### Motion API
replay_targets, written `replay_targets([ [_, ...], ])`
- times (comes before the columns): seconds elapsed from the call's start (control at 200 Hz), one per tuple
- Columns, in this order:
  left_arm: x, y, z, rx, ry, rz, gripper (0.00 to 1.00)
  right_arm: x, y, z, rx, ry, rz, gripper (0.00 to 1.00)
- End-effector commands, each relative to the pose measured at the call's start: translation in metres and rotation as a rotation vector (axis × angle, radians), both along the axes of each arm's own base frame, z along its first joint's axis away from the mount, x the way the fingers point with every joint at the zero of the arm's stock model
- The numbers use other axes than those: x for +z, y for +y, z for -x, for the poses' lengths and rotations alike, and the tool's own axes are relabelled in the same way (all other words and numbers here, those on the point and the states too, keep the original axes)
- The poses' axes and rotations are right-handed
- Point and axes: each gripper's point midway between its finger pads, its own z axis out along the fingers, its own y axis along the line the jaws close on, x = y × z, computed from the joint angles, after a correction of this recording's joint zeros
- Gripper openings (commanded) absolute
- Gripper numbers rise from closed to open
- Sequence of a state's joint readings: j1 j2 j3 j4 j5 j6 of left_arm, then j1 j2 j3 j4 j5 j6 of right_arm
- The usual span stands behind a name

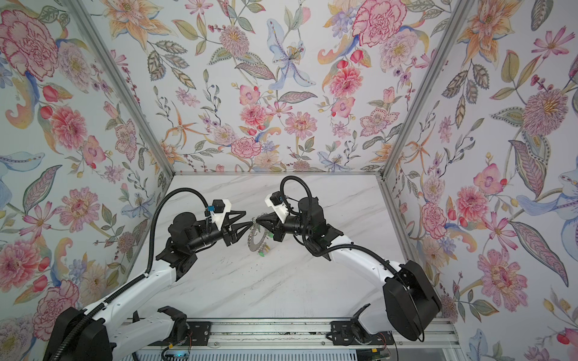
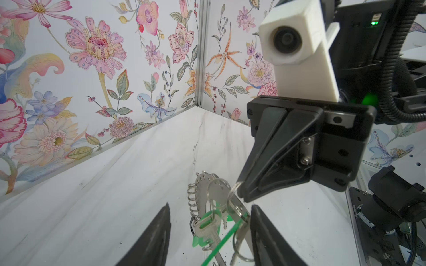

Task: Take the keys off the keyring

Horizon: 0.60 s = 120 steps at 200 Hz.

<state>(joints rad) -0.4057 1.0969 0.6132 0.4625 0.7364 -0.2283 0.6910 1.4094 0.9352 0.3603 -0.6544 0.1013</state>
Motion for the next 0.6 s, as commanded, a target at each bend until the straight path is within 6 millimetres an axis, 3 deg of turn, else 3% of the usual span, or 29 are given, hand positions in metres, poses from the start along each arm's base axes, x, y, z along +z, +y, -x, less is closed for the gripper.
replay_targets([
  [0.0,0.013,-0.006,0.004,-0.053,-0.051,-0.008,0.57,0.015,0.004,0.004,0.052,-0.04,-0.012,0.0],
  [0.175,0.013,-0.01,0.004,-0.075,-0.05,0.0,0.56,0.014,0.006,0.006,0.077,-0.032,-0.009,0.0],
  [0.47,0.003,-0.014,0.008,-0.103,-0.026,0.002,0.27,0.015,0.006,0.008,0.082,-0.033,-0.018,0.0],
  [0.596,0.005,-0.014,0.011,-0.115,-0.034,0.009,0.2,0.011,0.007,0.006,0.083,-0.024,-0.016,0.0],
])
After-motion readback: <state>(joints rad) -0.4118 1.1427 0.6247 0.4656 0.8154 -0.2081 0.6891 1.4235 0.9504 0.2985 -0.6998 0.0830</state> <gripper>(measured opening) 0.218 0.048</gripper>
